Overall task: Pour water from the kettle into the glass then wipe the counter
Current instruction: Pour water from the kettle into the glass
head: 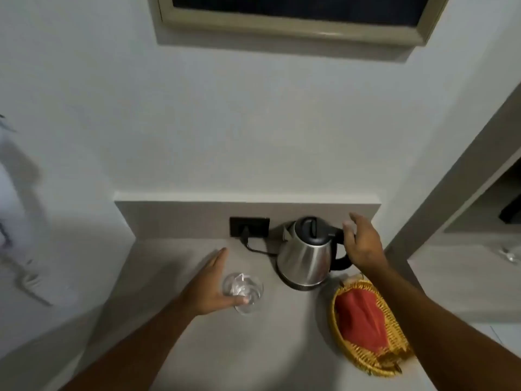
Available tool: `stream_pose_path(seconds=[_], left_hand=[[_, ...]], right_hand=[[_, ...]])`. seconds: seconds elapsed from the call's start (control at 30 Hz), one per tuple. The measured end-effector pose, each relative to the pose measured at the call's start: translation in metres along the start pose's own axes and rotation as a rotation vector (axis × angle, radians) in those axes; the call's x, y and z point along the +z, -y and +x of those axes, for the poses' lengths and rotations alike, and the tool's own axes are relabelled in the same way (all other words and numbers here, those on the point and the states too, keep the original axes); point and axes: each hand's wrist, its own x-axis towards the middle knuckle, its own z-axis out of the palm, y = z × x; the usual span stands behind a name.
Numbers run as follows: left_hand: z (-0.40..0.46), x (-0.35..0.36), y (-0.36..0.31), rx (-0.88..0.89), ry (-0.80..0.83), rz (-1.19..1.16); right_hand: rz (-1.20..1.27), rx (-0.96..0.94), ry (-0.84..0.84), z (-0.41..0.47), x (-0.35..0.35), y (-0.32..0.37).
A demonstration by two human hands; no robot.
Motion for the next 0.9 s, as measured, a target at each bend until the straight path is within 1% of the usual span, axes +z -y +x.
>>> stream_pose_path(seconds=[0.03,0.1,0.2,0.3,0.5,0.6,0.67,0.73,0.8,0.9], left_hand=[[0.000,0.010,0.005,-0.024,0.007,-0.047],[-0.002,0.029,0.014,-0.068,-0.010,-0.079],[-0.006,0.055,0.022,-0.039,-0.070,-0.141],[-0.007,0.067,0.020,-0.007,-0.101,-0.211],[-0.001,0.083,0.013,-0.080,-0.253,-0.307],[0.000,0.086,0.010,-0.098,-0.293,-0.332],[0.000,0.085,0.007,-0.097,-0.297,-0.341],[-0.002,0.083,0.007,-0.100,-0.305,-0.342],[-0.003,0.082,0.005,-0.102,-0.293,-0.337],[-0.004,0.081,0.007,-0.108,-0.273,-0.325]], right_hand=[[0.072,0.039,-0.054,0.000,0.006,-0.003],[0.189,0.134,-0.095,-0.002,0.013,-0.005],[0.333,0.271,-0.105,-0.004,0.023,-0.004],[0.419,0.357,-0.146,0.001,0.028,-0.010],[0.492,0.422,-0.209,0.007,0.036,-0.018],[0.478,0.425,-0.190,0.012,0.035,-0.014],[0.453,0.354,-0.159,0.015,0.031,-0.006],[0.406,0.223,-0.117,0.017,0.031,0.009],[0.322,0.043,-0.065,0.019,0.026,0.028],[0.170,-0.277,0.052,0.020,0.019,0.060]])
